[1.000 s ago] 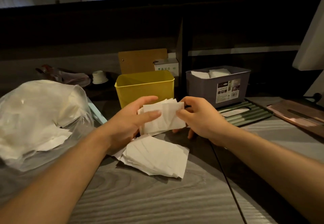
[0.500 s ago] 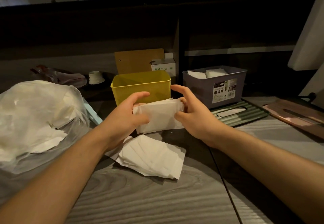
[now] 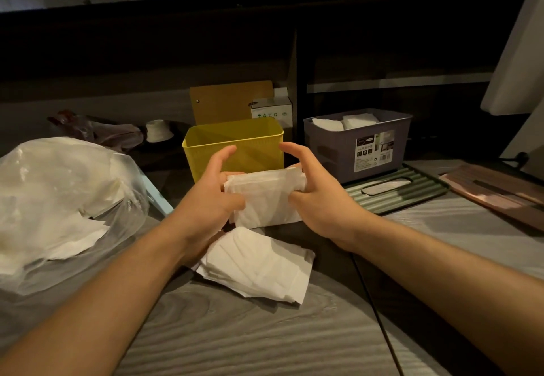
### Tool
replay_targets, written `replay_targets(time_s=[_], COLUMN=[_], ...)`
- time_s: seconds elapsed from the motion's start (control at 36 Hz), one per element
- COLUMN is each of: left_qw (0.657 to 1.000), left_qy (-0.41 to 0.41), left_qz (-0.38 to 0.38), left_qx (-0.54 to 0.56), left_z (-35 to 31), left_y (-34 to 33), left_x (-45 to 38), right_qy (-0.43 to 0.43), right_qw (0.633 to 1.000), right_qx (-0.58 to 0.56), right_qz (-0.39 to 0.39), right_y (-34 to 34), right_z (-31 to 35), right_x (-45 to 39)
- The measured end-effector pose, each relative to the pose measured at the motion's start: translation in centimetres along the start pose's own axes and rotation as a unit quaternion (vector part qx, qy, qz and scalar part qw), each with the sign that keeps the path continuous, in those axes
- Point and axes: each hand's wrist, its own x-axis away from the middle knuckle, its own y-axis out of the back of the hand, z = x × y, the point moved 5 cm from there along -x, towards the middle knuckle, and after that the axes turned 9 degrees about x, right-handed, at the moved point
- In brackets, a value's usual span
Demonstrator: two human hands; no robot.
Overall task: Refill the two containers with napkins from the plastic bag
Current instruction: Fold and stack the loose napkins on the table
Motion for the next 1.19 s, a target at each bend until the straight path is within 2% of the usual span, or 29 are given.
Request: replay_targets(time_s=[0.17, 0.28, 0.33, 0.47, 0.58, 0.64, 0.69, 0.75, 0.81, 0.86, 0.92, 1.08, 1.19], left_qw=[0.999, 0.998, 0.997, 0.996, 0.997, 0.997, 0.998, 0.998, 0.999, 0.999, 0.999, 0.997, 0.996], left_qy=[-0.005, -0.056, -0.066, -0.025, -0.019, -0.006, 0.002, 0.007, 0.005, 0.001, -0.002, -0.005, 0.000], left_qz=[0.018, 0.017, 0.023, 0.038, -0.003, -0.018, -0.031, -0.038, -0.039, -0.042, -0.046, -0.073, -0.084], left_qx=[-0.026, -0.015, -0.024, -0.075, -0.073, -0.068, -0.059, -0.042, -0.033, -0.027, -0.025, -0.031, -0.038], left_z=[-0.2, -1.2, -1.2, -0.3, -0.1, 0.1, 0.2, 0.3, 0.3, 0.3, 0.4, 0.5, 0.3], left_y=[-0.6, -1.0, -0.9, -0.9, -0.3, 0.2, 0.6, 0.8, 1.0, 1.0, 0.9, 0.8, 0.8], left_x=[0.4, 0.7, 0.7, 0.8, 0.2, 0.1, 0.2, 0.2, 0.1, 0.1, 0.1, 0.3, 0.3], right_qy=[0.006, 0.035, 0.024, 0.019, 0.037, 0.066, 0.103, 0.119, 0.096, 0.072, 0.071, 0.067, 0.083], right_qw=[1.000, 0.999, 1.000, 0.999, 0.993, 0.978, 0.964, 0.961, 0.954, 0.931, 0.913, 0.943, 0.957], right_qx=[-0.025, -0.024, -0.017, 0.014, 0.107, 0.178, 0.219, 0.246, 0.277, 0.320, 0.344, 0.273, 0.248], right_qz=[-0.007, -0.026, -0.002, 0.039, -0.024, -0.088, -0.110, -0.050, 0.066, 0.163, 0.206, 0.177, 0.129], right_y=[-0.1, -0.1, -0.3, -0.8, 0.1, 1.3, 2.0, 1.7, 0.2, -1.4, -2.3, -2.7, -2.1], right_z=[0.1, 0.7, 0.5, 0.4, 0.6, 1.1, 2.1, 2.5, 2.3, 1.8, 1.8, 2.2, 1.9], right_x=[0.1, 0.1, 0.1, 0.3, 0.1, 0.1, 0.4, 0.9, 1.5, 2.0, 2.3, 2.2, 2.0])
